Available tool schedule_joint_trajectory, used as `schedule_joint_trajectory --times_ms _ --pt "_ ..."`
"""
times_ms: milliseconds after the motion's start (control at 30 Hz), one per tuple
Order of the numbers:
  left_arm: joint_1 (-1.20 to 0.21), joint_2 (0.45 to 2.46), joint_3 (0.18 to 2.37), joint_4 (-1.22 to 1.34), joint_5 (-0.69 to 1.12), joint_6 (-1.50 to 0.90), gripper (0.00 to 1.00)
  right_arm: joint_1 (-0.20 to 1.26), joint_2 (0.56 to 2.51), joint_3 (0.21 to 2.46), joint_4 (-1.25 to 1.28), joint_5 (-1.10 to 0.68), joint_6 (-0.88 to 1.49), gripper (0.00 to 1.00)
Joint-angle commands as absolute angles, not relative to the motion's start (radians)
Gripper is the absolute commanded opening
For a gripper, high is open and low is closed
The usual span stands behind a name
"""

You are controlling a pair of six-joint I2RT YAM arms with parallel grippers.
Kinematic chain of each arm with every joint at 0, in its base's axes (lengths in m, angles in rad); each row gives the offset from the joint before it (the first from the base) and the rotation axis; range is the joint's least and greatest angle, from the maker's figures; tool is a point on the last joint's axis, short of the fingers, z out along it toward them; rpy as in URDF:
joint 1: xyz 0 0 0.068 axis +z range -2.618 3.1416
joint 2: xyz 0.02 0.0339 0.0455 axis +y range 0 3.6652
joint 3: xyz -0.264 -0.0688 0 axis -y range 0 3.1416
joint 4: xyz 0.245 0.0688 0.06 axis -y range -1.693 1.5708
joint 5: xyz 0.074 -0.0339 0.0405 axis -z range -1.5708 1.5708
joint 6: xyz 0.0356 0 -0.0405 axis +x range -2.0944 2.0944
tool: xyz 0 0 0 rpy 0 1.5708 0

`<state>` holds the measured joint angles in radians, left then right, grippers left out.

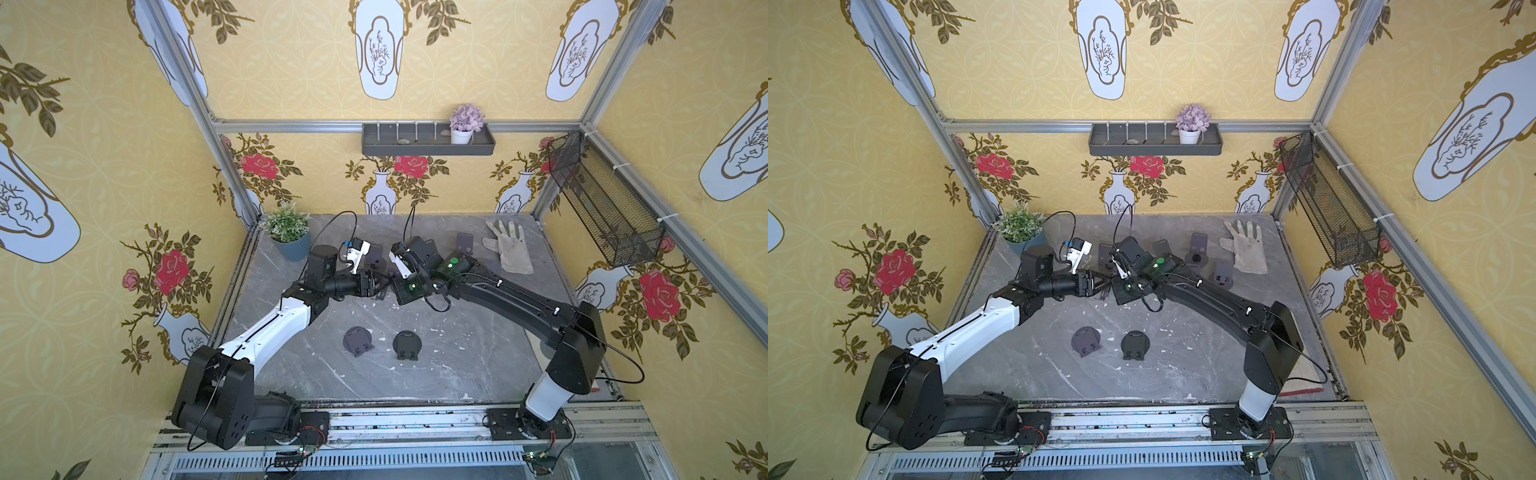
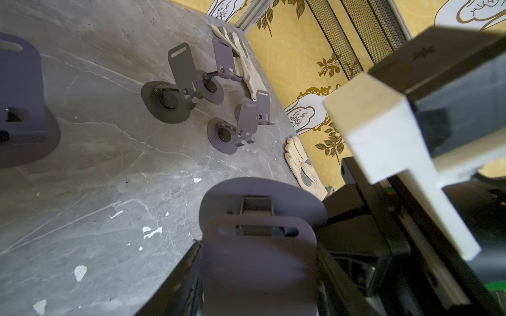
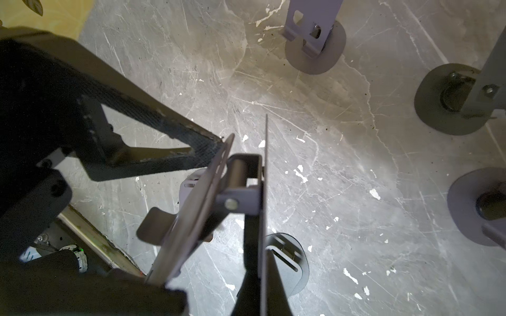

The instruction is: Open the phone stand

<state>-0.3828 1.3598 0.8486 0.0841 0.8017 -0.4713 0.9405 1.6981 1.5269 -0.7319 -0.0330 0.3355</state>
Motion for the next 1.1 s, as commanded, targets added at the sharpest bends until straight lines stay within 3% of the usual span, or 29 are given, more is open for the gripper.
schedule_joint_trajectory --times_ms 0,333,1067 --pt "-0.385 1.366 0.855 0.109 0.832 -0.454 0.53 0.939 1.704 1.54 -0.709 -0.034 0.327 0.0" --pt "-0.374 1.337 0.894 0.076 0.772 -0.448 0.47 0.867 1.704 1.522 -0.718 -0.045 0.376 0.0" --pt "-0.36 1.224 0.974 0.019 0.62 -0.427 0.47 0.7 1.74 1.475 -0.794 -0.102 0.483 0.0"
